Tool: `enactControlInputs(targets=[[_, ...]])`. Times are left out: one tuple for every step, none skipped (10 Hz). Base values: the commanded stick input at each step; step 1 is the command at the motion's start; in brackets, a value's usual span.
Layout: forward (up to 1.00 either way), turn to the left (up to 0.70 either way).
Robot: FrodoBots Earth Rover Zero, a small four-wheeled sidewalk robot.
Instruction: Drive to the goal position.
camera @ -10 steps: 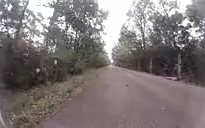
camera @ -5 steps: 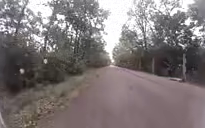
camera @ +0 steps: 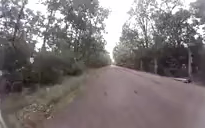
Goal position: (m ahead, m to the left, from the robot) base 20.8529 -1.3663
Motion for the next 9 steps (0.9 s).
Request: enactControlInputs(targets=[[0.7, -0.11], [0.7, 0.0], [0.7, 0.0], [0.7, 0.0], [0.7, 0.0], [0.7, 0.0], [0.7, 0.0], [0.7, 0.0], [0.7, 0.0]])
